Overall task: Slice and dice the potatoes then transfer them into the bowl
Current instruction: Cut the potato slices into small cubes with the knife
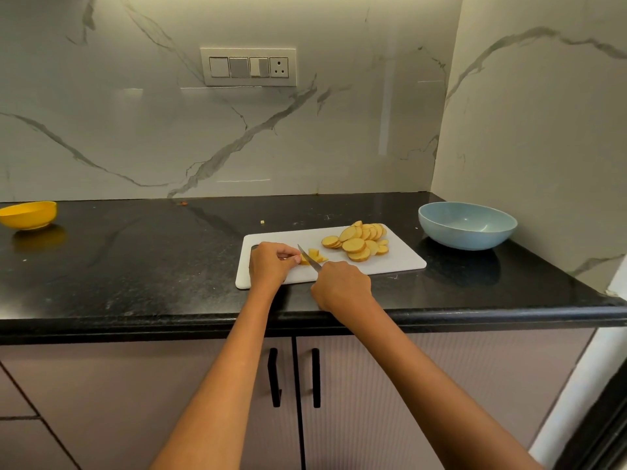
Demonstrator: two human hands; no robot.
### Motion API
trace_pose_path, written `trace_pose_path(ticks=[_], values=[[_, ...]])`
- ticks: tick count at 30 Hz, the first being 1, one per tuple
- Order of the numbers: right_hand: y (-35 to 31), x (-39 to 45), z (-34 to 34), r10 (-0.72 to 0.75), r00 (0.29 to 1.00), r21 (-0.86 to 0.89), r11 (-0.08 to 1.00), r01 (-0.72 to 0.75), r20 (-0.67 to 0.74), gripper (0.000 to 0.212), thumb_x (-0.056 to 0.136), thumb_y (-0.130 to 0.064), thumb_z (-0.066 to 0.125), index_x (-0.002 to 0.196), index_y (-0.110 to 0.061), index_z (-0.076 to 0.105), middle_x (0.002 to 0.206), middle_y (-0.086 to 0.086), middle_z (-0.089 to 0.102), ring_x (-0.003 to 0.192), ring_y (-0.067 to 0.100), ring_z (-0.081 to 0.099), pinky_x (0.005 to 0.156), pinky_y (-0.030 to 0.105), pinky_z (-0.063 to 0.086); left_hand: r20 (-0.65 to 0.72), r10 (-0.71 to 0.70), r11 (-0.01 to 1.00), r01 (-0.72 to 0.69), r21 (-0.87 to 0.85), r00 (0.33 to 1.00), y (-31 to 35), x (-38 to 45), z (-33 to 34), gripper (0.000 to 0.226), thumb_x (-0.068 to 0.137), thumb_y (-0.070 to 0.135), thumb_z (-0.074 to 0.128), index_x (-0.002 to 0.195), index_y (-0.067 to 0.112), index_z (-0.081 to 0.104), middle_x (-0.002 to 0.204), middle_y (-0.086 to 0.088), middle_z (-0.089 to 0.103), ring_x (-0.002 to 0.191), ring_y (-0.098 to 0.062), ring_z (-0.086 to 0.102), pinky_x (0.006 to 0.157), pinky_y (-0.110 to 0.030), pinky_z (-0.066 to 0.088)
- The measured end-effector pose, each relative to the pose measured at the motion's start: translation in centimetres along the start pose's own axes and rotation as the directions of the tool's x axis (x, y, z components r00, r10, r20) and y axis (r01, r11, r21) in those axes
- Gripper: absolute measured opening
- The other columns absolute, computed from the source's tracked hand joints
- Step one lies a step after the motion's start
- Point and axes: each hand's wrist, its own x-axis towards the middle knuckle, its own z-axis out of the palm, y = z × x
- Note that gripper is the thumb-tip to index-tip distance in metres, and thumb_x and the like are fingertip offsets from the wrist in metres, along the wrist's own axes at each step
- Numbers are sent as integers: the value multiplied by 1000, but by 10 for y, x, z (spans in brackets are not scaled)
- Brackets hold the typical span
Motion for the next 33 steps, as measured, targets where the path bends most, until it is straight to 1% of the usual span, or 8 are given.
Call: trace_pose_path(ticks=[5,8,11,14,20,23,29,33], values=[[-5,10,-4,11,995,27,1000,-14,98,33,96,-21,46,126,-8,50,123,8,55,113,23,52,87,29,41,23,10,1000,-10,7,1000,1,0,-2,15,76,9,74,91,6,74,93,-10,72,85,-15,64,77,-23,46],[-8,15,-6,5,991,32,999,-10,137,36,96,-23,45,128,-9,48,123,9,54,114,23,51,89,29,40,14,22,999,-22,25,1000,3,-1,-3,13,75,10,75,88,6,75,92,-9,72,85,-16,64,76,-24,47],[-1,5,1,-30,997,-36,999,33,74,31,96,-21,45,124,-9,51,123,8,56,112,23,53,83,28,40,0,25,1000,-25,12,1000,3,-4,-2,11,75,9,74,86,6,74,91,-10,72,83,-17,64,77,-26,50],[7,-8,9,-64,997,-105,993,61,-30,29,97,-18,43,122,-8,53,120,8,57,110,23,56,80,29,42,4,34,999,-34,8,999,4,-6,-3,12,76,10,74,87,6,74,91,-9,72,80,-12,61,74,-23,46],[19,-4,2,-43,996,-14,999,42,-72,29,96,-19,44,121,-9,54,119,9,57,108,24,56,73,28,39,25,-12,1000,12,4,1000,6,-4,-2,11,76,11,74,87,8,74,90,-8,72,83,-12,61,76,-22,45],[21,-2,-1,-39,998,25,999,40,-48,30,96,-21,43,122,-8,54,121,10,56,109,25,55,77,29,40,26,-14,1000,14,-20,1000,5,-4,-2,9,77,10,73,85,9,73,90,-7,72,84,-12,61,77,-22,44],[17,1,0,-48,999,13,999,48,-20,30,97,-23,44,120,-8,54,118,9,58,106,24,56,74,27,38,-5,3,999,-3,-53,1000,2,-2,-3,22,84,1,63,104,7,69,107,-10,68,98,-21,61,83,-23,43],[11,7,0,-41,999,-28,999,42,21,30,97,-24,44,121,-8,53,119,8,58,107,22,55,75,26,38,100,62,989,-75,130,993,4,-1,-1,43,86,-10,50,103,25,68,125,-1,58,118,-22,49,95,-31,40]])
